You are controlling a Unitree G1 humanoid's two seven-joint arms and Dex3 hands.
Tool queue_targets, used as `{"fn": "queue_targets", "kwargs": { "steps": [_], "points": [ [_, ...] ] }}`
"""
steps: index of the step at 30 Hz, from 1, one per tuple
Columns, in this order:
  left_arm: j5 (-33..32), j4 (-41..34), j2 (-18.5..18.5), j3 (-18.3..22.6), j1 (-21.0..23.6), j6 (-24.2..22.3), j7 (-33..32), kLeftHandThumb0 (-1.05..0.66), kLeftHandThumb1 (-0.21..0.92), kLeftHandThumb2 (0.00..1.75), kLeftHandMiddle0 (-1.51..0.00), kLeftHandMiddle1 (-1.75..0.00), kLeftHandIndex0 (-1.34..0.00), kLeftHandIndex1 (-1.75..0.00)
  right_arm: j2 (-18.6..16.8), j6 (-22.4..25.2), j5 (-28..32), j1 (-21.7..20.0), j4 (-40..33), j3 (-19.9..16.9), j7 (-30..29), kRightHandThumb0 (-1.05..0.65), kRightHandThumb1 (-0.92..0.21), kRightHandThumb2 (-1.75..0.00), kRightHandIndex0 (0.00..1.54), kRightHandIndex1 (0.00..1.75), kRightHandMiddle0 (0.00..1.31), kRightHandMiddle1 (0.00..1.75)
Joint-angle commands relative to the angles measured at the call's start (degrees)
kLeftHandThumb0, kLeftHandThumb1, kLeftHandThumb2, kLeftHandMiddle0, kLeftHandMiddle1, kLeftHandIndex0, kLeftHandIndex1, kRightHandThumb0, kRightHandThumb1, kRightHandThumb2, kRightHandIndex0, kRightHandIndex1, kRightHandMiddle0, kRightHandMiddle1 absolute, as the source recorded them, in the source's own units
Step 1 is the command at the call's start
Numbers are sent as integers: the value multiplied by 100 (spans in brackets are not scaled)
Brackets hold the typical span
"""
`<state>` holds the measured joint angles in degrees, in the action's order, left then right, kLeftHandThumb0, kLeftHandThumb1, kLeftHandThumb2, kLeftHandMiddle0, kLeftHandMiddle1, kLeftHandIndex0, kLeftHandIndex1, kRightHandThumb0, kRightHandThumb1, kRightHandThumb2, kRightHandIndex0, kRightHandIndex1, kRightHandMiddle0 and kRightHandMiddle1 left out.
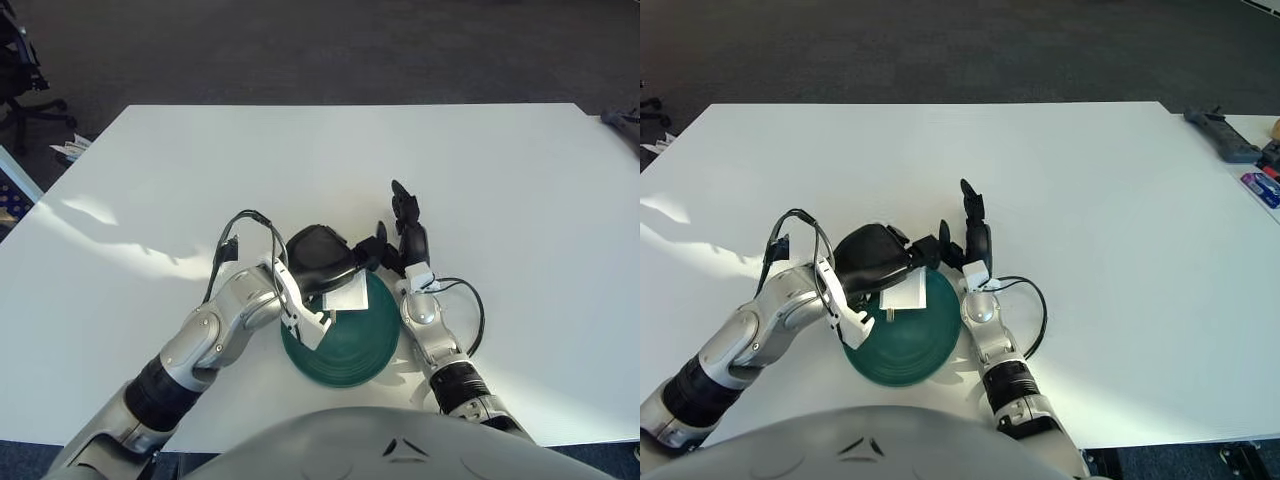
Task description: Put the charger into the plate.
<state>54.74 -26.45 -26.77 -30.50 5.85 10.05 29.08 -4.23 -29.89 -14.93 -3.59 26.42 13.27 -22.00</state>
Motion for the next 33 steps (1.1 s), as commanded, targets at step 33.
{"fn": "queue_targets", "kwargs": {
  "steps": [33],
  "points": [
    [-13,323,-237,23,143,968,32,-1,13,140,-73,-157,-73,-155,24,14,-4,784,1285,-190,-134,-86,-92,-83,29,2,0,54]
  ]
}}
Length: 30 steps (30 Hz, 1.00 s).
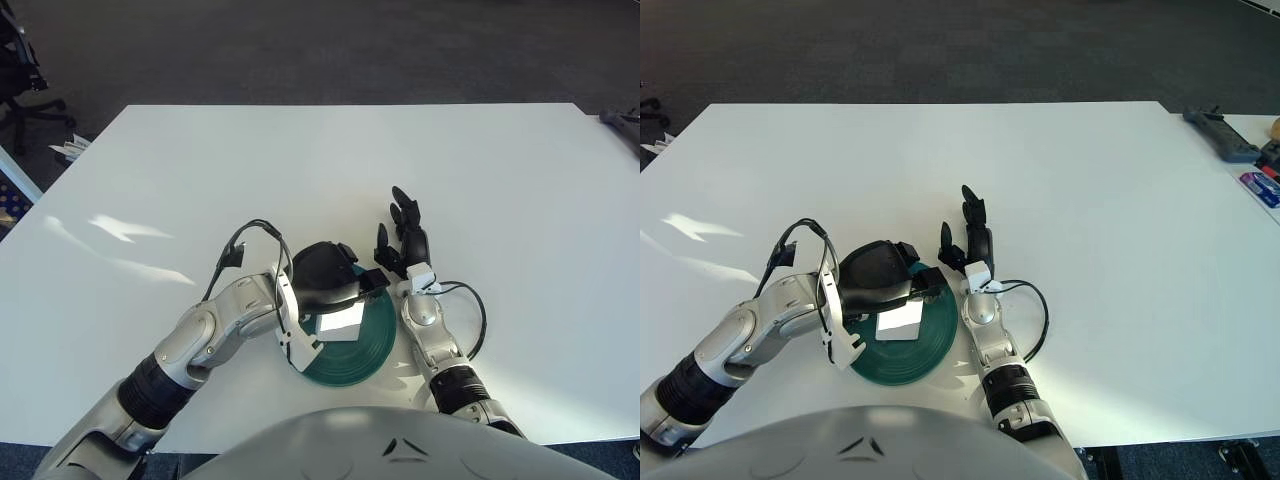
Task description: Put the charger into the plate.
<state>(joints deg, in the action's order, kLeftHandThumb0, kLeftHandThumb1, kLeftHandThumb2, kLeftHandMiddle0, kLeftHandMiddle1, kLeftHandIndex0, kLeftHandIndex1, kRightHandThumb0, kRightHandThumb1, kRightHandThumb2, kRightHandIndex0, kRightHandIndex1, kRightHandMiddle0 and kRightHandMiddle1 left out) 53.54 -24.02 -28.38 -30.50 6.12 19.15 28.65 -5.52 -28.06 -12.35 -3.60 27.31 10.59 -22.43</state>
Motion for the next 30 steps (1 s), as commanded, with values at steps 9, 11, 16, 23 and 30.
{"fn": "queue_targets", "kwargs": {
  "steps": [9,11,16,23,30],
  "points": [
    [69,105,-57,42,98,63,67,-1,14,139,-73,-157,-72,-155,187,-131,-271,767,1164,140,-66,-87,-92,-85,29,1,0,51],
    [60,112,-50,50,99,61,78,-1,14,139,-72,-157,-72,-155,186,-121,-245,768,1165,139,-37,-87,-92,-85,28,1,0,50],
    [144,117,-5,86,51,93,-145,-1,15,138,-71,-159,-71,-157,171,-78,-139,771,1143,120,103,-87,-92,-85,28,1,0,50],
    [44,26,313,185,-234,-138,-505,-1,36,124,-48,-172,-48,-170,187,210,-159,676,1052,89,174,-88,-92,-87,28,0,0,50],
    [-152,-185,319,379,-425,-24,-744,-75,84,60,-33,-174,-16,-156,461,827,-438,1434,106,198,287,-88,-92,-90,28,0,0,48]
  ]
}}
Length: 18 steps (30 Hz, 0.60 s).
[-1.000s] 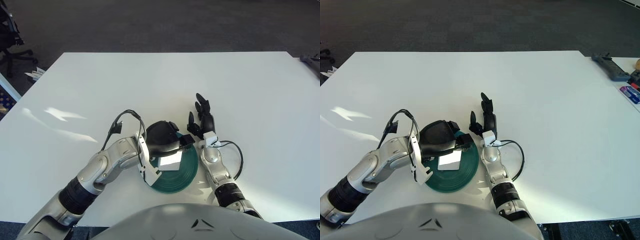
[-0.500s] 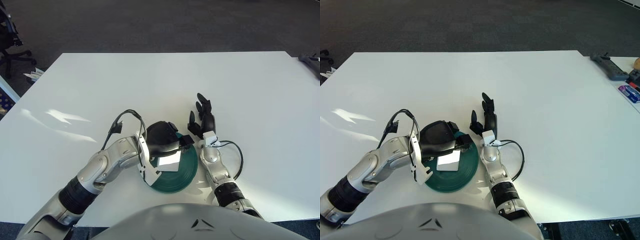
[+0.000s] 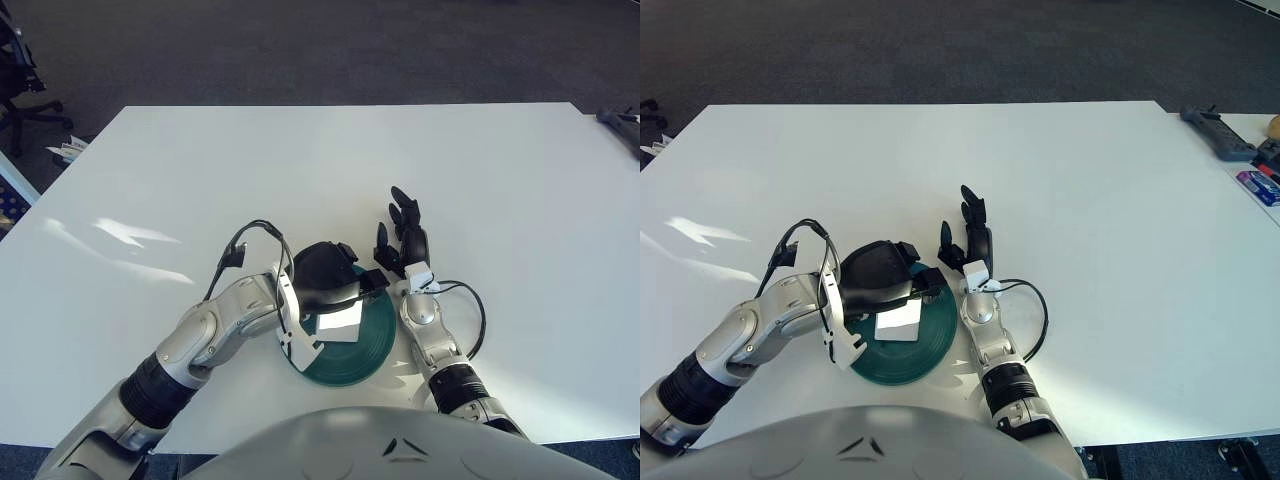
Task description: Put the charger into the plate.
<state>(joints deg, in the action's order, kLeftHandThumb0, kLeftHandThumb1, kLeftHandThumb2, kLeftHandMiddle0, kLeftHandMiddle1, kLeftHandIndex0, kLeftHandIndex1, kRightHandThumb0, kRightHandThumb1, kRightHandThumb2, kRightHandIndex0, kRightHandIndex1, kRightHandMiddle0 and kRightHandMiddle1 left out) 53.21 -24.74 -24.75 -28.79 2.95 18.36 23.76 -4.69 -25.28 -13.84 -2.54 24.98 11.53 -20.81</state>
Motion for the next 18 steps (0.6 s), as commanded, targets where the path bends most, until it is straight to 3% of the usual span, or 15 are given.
{"fn": "queue_targets", "kwargs": {
  "steps": [1,2,4,8,10,12,14,18],
  "points": [
    [-115,-113,-54,224,-107,93,-300,-81,87,60,-29,-166,-12,-153,372,587,-297,1452,287,131,137,-87,-92,-90,28,0,0,47],
    [-103,-123,-78,251,-91,150,-358,-83,88,60,-27,-163,-11,-152,350,743,-305,1650,12,144,156,-87,-92,-90,28,0,0,47],
    [-56,-106,-110,297,-32,249,-480,-89,90,63,-26,-134,-6,-146,227,903,-353,1785,-199,122,2,-86,-92,-89,29,1,0,46],
    [65,-130,-99,391,-8,259,-599,-93,92,69,-26,-100,-2,-133,-136,1081,-553,1991,-797,241,-370,-84,-92,-86,31,1,0,50],
    [78,-191,-103,448,-43,236,-586,-93,92,73,-28,-73,-1,-119,-285,1254,-659,2005,-1092,287,-463,-82,-92,-84,34,2,0,54],
    [101,-305,-129,508,-109,188,-518,-93,92,75,-30,-59,0,-111,-375,1373,-676,1886,-1159,301,-497,-82,-92,-83,35,3,0,56],
    [192,-567,-178,598,-217,66,-321,-92,92,79,-27,-30,0,-81,-452,1488,-558,1619,-1132,269,-457,-81,-92,-82,36,3,0,58],
    [346,-681,-200,637,-250,7,-235,-92,92,81,-19,-9,0,-51,-417,1605,-449,1568,-1258,287,-438,-82,-92,-83,34,1,0,56]
  ]
}}
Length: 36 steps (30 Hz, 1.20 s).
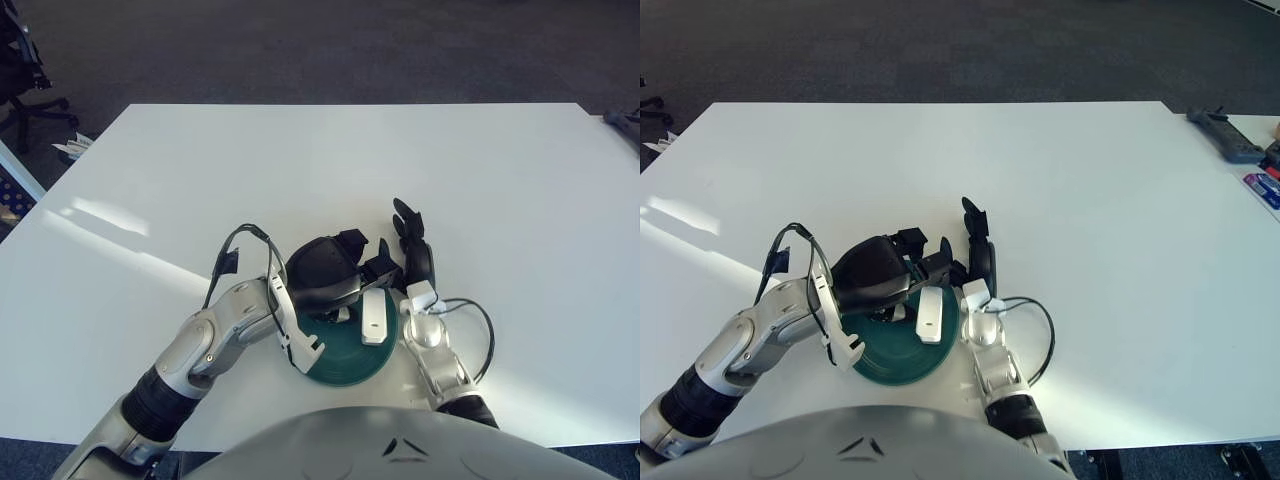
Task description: Put the charger into the plate.
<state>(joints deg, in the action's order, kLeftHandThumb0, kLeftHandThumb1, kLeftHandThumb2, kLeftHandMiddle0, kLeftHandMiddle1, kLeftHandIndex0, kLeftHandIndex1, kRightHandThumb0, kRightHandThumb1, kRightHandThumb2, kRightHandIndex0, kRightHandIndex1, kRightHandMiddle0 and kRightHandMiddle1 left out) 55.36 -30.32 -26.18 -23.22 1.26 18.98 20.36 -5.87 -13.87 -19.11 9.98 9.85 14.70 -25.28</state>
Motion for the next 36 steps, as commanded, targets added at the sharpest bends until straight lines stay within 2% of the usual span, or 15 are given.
{"fn": "queue_targets", "kwargs": {
  "steps": [1,6,8,10,13,18,24,36],
  "points": [
    [171,-144,-66,104,-68,-53,79,-92,92,82,-17,-6,0,-45,-247,463,4,374,122,-8,-44,-82,-92,-84,33,1,0,55],
    [233,-91,-56,215,-33,38,-209,-97,92,79,-4,-1,0,-20,144,436,-486,654,-402,27,-236,-83,-92,-88,29,0,0,50],
    [225,-56,-54,258,-38,81,-336,-99,92,76,-2,-1,0,-14,266,358,-666,980,-673,86,-259,-84,-92,-90,28,0,0,48],
    [225,-29,-55,278,-35,111,-423,-103,92,71,-1,0,0,-7,312,375,-796,1234,-969,141,-229,-85,-92,-93,27,0,0,45],
    [208,-9,-51,320,-43,139,-514,-104,92,65,0,0,0,-2,292,596,-894,1295,-1200,243,-29,-87,-92,-96,25,0,0,42],
    [131,12,-41,336,-72,171,-566,-105,92,59,0,0,0,0,247,940,-950,1453,-1719,370,295,-89,-92,-99,23,0,0,37],
    [9,76,-49,342,-66,241,-559,-105,92,57,0,0,0,0,196,1284,-998,1396,-2104,407,491,-91,-92,-102,23,0,0,34],
    [28,27,-18,399,-118,197,-527,-105,92,57,0,0,0,0,198,1200,-816,1379,-2361,434,659,-92,-92,-102,23,0,0,33]
  ]
}}
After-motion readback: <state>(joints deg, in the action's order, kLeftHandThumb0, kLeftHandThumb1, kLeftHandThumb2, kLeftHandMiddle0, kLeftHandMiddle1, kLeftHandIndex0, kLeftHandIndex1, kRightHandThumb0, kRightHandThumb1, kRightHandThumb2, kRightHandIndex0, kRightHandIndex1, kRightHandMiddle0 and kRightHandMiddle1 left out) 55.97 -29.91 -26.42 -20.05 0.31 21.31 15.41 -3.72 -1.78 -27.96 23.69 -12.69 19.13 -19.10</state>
